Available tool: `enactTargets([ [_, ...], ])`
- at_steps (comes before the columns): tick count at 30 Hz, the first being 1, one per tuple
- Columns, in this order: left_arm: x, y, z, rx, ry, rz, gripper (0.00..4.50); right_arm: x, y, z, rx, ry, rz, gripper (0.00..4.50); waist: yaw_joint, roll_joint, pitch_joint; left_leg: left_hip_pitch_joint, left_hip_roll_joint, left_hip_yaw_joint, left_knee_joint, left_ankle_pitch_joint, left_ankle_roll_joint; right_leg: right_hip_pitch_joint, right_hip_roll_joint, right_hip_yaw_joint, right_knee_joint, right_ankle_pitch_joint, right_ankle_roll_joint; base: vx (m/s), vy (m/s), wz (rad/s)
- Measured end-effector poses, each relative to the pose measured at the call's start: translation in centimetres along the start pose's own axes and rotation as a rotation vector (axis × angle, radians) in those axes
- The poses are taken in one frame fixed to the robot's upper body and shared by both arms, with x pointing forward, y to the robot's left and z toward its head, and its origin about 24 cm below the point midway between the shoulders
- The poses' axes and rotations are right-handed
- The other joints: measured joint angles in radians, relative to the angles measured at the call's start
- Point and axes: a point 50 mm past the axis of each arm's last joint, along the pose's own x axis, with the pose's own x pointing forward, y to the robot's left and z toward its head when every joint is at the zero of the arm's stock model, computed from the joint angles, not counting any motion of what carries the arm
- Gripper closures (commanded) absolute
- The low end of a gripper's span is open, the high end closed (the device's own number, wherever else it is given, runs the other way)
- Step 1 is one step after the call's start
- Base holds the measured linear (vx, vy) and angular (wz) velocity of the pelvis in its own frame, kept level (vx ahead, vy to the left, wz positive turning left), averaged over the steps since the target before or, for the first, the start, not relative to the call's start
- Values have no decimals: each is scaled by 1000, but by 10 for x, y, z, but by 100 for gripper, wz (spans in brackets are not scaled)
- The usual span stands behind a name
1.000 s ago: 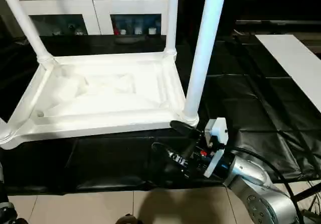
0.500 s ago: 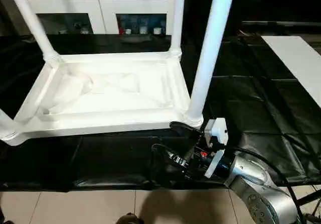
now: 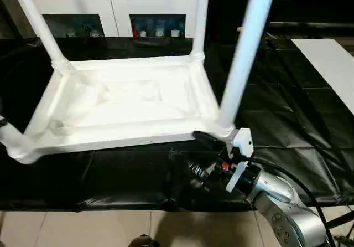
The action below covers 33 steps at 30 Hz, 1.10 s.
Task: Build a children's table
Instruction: Flip table
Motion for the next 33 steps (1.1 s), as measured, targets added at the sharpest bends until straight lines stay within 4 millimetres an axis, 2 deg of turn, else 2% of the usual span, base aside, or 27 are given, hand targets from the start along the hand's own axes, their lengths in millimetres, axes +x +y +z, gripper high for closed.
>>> enactTargets([
  [2,-4,-13,-3,-50,13,-44,255,0,-1,0,3,-4,-3,0,6,3,-1,-2,0,9,-7,6,9,-4,-5,0,-1,0,0,0,0,0],
  [4,-14,-27,-10,-144,10,-89,252,0,0,0,6,-3,-2,0,8,4,-2,-9,-1,16,-8,10,17,-13,-9,0,0,0,1,0,0,0],
  [6,-24,-45,-18,-235,15,-142,251,0,1,0,13,-5,5,0,16,5,-3,-11,-1,21,-8,10,22,-14,-11,0,0,0,1,0,0,0],
  [9,-30,-69,-29,-358,51,-219,248,4,-1,1,39,-26,-43,0,10,4,-4,-8,0,27,-6,11,26,-14,-11,5,2,2,4,0,0,0],
  [12,-39,-94,-44,-501,104,-253,247,9,-10,-6,108,-7,-133,0,-3,0,-6,-7,1,30,-7,13,26,-13,-11,9,2,4,7,0,0,0],
  [14,-43,-108,-52,-558,150,-272,247,8,-13,-6,150,-23,-154,0,-7,-8,-9,-7,1,31,-6,14,25,-13,-10,12,2,5,11,0,0,0],
  [16,-43,-110,-54,-557,167,-262,248,9,-14,-3,170,-42,-153,0,-13,-20,-13,-8,3,31,-7,15,24,-13,-8,11,0,7,14,0,0,0],
  [18,-43,-112,-53,-552,165,-252,253,10,-13,-4,185,-39,-159,0,-26,-27,-18,-8,4,31,-7,15,24,-12,-8,12,-3,9,18,0,0,0],
  [21,-43,-118,-51,-522,167,-261,254,11,-17,0,217,-90,-217,0,-44,-25,-18,-7,4,33,-7,17,21,-12,-8,14,-5,13,24,0,0,0],
  [24,-43,-118,-50,-488,156,-232,254,13,-20,15,242,-173,-213,0,-58,-24,-19,-6,4,33,-7,18,19,-13,-8,14,-4,13,27,0,0,0],
  [29,-41,-114,-48,-476,119,-171,254,13,-19,21,248,-204,-203,0,-65,-23,-20,-5,6,33,-7,19,17,-13,-7,13,-4,14,27,0,0,0],
  [33,-39,-112,-48,-472,104,-150,254,17,-25,28,266,-245,-282,0,-67,-23,-21,-6,6,33,-7,19,17,-14,-7,13,-4,14,27,0,0,0],
])
